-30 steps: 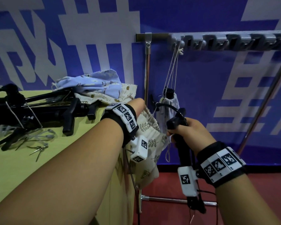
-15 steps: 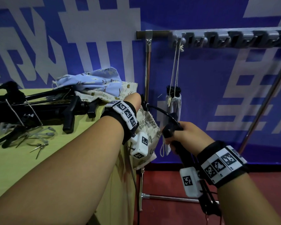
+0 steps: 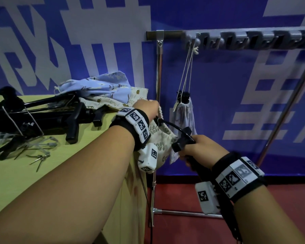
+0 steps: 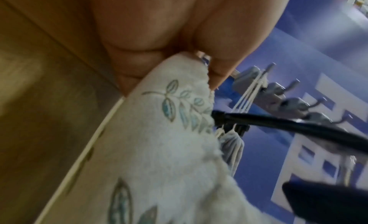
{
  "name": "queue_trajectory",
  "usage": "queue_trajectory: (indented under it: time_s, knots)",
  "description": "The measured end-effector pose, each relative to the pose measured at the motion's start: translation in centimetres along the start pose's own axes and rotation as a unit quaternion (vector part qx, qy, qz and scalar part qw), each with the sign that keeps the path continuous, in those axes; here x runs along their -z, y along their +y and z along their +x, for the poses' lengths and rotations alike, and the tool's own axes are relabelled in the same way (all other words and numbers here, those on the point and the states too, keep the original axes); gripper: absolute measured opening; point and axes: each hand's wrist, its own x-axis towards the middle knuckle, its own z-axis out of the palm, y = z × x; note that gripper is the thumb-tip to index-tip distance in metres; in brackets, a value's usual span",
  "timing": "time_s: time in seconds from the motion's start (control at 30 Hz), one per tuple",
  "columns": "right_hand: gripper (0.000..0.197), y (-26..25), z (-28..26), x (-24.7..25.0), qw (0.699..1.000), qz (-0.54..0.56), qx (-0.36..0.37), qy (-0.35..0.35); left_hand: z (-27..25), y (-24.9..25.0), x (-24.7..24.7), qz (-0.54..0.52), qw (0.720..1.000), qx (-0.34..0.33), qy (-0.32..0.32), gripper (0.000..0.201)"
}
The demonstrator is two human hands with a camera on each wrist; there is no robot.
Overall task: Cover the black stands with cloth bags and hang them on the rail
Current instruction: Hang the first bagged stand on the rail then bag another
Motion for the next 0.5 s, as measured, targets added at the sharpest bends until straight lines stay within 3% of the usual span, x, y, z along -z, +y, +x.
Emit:
queue_trajectory:
  time_s: [0.13, 0.3, 0.5]
  knots:
    - [0.012, -0.2, -0.1, -0.5, 0.999, -0.006, 0.025, -0.033, -0.8, -0.2, -1.2, 0.041, 0.996, -0.083, -0.009, 0.018]
    - [0.015, -0.6, -0.6, -1.4, 0.993, 0.018, 0.059, -0.097, -1.4, -0.2, -1.2, 0.083, 0.984, -0.137, -0.083, 0.015]
    - [0.008, -0.6, -0.7, -2.0, 0.987, 0.040, 0.047, -0.146, -2.0, 0.3, -1.1, 0.095, 0.975, -0.173, -0.099, 0.028]
